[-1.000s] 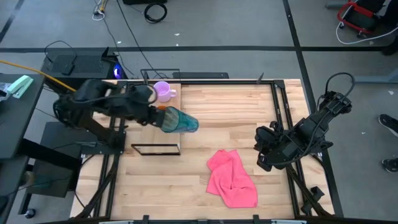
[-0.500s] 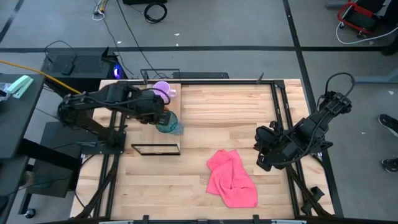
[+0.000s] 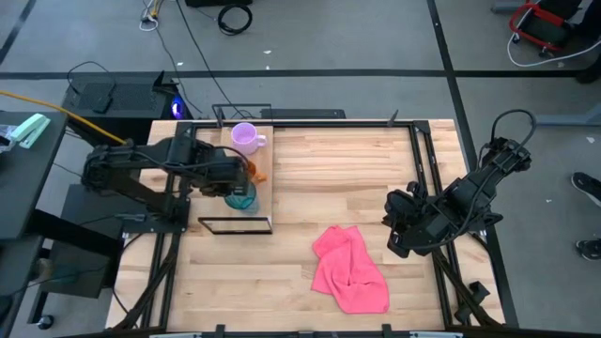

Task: Stack small to large cups/mugs on shelf
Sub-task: Put the blue cup on the shelf

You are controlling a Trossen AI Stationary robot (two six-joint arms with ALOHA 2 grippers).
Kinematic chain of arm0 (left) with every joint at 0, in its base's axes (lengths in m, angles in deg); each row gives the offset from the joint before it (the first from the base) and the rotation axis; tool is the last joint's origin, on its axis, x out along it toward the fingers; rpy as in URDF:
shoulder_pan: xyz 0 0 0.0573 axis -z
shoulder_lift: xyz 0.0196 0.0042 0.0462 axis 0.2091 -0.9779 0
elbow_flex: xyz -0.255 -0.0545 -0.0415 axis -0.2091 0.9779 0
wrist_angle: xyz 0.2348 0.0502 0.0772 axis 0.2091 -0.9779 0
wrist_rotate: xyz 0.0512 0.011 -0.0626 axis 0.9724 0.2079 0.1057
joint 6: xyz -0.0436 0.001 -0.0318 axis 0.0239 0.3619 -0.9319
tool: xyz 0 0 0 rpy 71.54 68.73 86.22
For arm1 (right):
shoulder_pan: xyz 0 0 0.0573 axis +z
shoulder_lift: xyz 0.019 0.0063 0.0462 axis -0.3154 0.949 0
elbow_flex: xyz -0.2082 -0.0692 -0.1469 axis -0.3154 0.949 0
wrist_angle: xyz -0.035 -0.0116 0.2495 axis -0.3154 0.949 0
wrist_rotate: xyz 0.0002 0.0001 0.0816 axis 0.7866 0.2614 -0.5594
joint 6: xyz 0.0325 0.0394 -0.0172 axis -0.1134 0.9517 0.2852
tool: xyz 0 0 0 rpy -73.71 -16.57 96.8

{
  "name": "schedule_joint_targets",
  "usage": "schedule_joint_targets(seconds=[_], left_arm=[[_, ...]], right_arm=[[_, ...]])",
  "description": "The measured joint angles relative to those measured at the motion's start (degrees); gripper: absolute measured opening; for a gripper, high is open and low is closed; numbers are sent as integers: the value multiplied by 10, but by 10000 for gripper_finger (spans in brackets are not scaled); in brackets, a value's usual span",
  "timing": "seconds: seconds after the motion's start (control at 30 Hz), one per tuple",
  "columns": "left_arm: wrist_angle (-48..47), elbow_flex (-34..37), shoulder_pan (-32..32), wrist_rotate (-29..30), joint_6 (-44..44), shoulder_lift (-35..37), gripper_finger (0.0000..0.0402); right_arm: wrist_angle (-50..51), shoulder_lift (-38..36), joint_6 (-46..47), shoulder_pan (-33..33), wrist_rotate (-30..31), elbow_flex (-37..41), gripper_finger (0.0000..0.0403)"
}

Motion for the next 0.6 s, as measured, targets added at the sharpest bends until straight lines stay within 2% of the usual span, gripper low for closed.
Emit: schedule_joint_targets(seconds=[0.33, 0.6], left_arm=[[-4, 85, -1, -1, -29, 32, 10], [-1, 97, -1, -6, -28, 31, 10]], right_arm=[[-1, 0, 0, 0, 5, 0, 50], [-9, 0, 0, 0, 5, 0, 50]])
